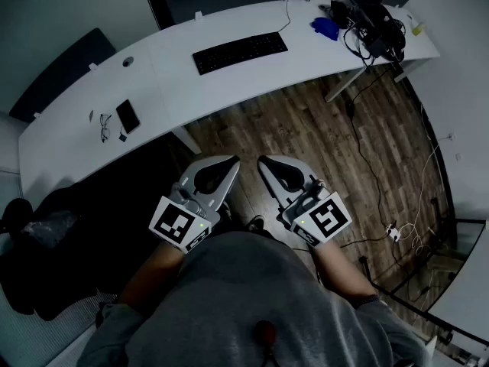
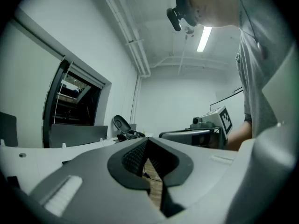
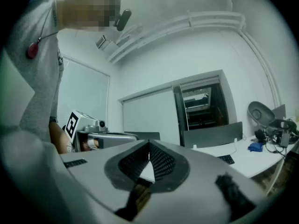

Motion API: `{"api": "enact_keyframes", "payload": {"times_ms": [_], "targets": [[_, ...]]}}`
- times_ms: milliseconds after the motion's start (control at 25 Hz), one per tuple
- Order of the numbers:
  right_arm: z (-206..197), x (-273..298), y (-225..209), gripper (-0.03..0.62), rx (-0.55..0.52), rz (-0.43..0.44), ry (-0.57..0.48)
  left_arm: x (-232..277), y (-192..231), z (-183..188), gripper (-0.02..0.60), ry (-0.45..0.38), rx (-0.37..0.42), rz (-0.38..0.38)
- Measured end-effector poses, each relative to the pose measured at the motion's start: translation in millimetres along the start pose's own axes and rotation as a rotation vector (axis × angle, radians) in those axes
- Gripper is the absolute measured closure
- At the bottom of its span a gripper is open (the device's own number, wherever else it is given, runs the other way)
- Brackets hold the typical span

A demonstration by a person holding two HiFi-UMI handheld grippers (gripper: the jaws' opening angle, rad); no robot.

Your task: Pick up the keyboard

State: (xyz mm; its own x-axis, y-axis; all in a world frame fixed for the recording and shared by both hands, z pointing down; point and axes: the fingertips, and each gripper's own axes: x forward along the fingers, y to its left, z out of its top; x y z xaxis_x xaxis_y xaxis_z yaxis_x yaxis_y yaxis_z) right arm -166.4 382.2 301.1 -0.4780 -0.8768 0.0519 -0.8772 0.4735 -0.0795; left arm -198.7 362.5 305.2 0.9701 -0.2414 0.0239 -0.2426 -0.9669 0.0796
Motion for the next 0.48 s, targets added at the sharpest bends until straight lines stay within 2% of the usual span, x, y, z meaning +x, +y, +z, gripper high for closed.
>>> {"api": "enact_keyframes", "payload": {"times_ms": [480], "targets": [[-6,-20,-5,0.577,0.009,-0.006,0.008,0,-9,-8,0.575,0.020,-0.019,0.022]]}}
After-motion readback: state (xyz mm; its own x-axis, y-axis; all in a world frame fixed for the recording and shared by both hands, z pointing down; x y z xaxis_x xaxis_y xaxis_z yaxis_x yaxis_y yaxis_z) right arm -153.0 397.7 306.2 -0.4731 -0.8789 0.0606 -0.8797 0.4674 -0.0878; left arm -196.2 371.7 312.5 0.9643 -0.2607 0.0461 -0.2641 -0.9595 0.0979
